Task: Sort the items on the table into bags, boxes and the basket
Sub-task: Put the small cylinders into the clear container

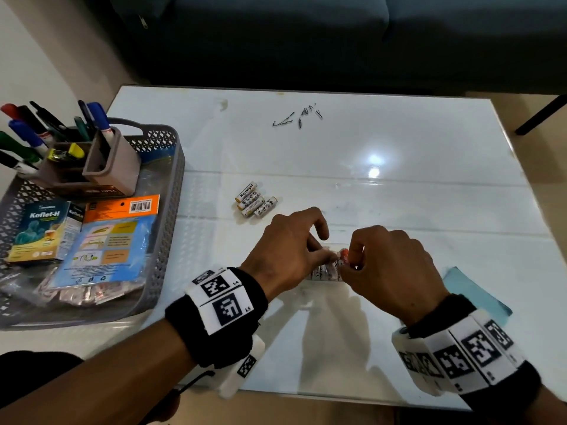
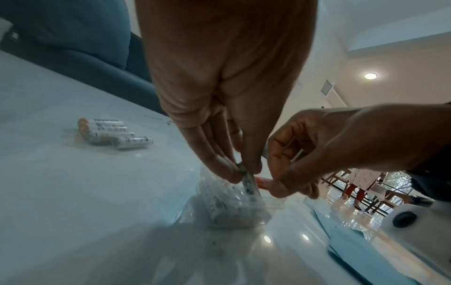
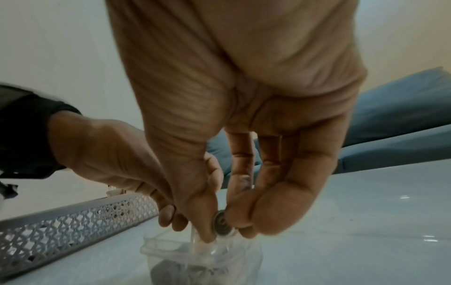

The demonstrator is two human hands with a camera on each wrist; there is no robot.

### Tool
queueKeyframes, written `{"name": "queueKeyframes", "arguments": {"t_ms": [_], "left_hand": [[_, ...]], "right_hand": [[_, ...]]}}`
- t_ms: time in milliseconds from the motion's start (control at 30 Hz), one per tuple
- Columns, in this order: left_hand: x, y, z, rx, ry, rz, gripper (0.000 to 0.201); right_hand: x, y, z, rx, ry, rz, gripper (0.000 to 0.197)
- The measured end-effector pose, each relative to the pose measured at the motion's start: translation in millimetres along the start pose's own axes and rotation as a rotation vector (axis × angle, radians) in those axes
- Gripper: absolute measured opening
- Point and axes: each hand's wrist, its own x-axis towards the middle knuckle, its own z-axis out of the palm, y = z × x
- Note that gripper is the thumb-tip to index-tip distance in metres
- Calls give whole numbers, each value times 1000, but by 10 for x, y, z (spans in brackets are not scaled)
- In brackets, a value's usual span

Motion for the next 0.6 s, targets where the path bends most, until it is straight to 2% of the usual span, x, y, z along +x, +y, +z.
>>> {"name": "queueKeyframes", "arguments": {"t_ms": [100, 200, 367, 600], "left_hand": [[19, -22, 100, 114, 54, 13, 22], [25, -34, 137, 212, 27, 62, 12], [3, -59, 171, 243, 42, 57, 18], [-59, -48, 266, 215, 92, 63, 21]], "right_hand": [[15, -7, 42, -27, -19, 2, 27], [43, 14, 61, -27, -48, 16, 27], [110, 90, 15, 45, -136, 25, 20], [140, 101, 10, 95, -151, 18, 5]]}}
